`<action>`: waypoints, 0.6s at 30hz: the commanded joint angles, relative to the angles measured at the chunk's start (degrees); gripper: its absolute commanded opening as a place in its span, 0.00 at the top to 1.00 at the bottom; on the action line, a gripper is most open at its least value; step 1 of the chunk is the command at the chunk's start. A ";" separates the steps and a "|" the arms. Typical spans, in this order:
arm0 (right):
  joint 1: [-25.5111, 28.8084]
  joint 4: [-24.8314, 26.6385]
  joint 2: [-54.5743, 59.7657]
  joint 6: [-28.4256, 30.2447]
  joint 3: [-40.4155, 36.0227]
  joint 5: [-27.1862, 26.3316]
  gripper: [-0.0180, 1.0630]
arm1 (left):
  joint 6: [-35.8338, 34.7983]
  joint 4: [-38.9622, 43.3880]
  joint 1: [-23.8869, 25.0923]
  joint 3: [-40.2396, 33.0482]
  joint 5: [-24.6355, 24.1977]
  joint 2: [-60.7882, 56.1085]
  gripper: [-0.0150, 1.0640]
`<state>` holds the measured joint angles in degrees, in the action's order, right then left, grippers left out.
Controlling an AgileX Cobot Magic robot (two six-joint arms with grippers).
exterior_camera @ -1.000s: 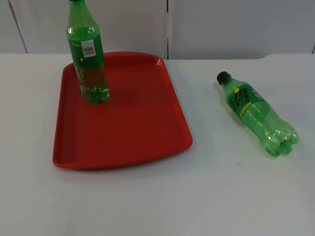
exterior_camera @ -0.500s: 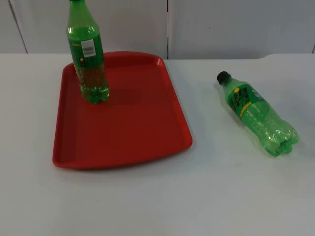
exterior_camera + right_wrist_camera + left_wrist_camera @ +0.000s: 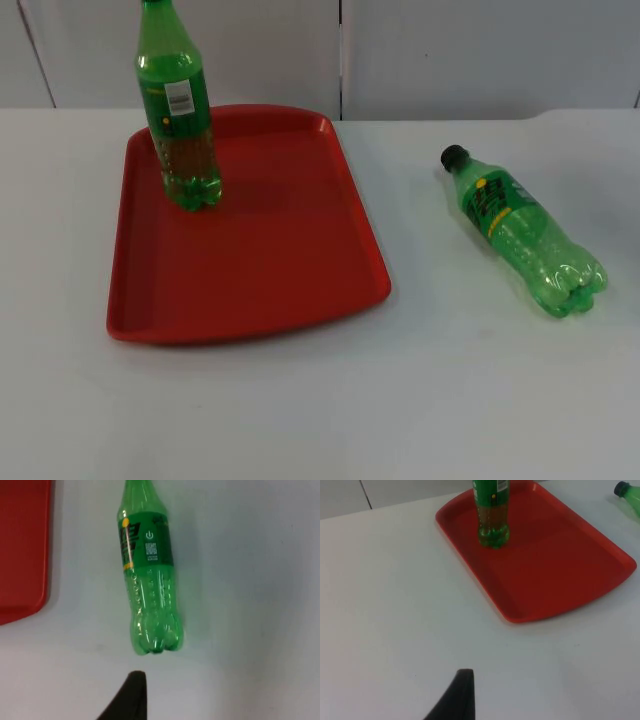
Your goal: Place the bottle upright on the tray.
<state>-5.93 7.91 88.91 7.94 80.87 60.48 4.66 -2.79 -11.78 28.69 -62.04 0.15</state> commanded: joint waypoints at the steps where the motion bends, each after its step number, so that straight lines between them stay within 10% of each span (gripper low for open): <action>1: -0.20 0.24 2.17 0.43 2.16 0.33 0.05 | -0.22 0.26 -0.18 -0.28 0.43 -0.15 0.01; 18: -10.45 -6.99 27.41 -6.50 26.54 9.27 0.05 | -0.22 0.26 -0.18 -0.28 0.43 -0.15 0.01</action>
<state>-16.03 1.46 115.51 2.08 106.51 68.76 4.53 -2.79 -11.78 28.69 -62.04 0.15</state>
